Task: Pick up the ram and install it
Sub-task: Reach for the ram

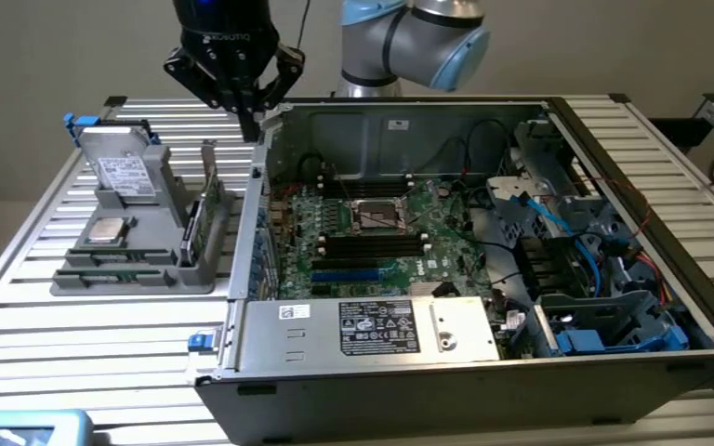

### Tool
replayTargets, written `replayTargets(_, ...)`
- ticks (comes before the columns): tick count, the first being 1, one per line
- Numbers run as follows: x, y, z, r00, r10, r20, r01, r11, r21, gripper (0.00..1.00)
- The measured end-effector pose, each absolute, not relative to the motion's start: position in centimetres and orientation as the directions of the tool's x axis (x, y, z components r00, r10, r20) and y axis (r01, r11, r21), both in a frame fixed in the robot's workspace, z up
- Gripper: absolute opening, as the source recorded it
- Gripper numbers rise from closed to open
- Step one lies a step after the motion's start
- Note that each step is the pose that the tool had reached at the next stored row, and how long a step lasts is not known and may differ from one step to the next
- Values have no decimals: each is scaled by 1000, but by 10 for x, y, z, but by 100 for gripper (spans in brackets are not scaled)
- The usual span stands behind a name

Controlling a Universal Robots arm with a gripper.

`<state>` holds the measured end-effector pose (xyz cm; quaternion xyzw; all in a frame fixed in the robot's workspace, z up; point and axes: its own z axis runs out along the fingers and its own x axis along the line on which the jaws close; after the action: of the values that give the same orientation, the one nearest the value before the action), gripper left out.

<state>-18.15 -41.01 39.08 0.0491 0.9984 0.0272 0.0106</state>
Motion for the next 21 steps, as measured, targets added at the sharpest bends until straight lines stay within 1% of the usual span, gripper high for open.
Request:
replayTargets(9, -223, -413, 385, -995, 99, -18, 98, 994, 55, 11)
replayTargets(21, -269, -425, 364, -995, 99, -14, 98, 994, 55, 11)
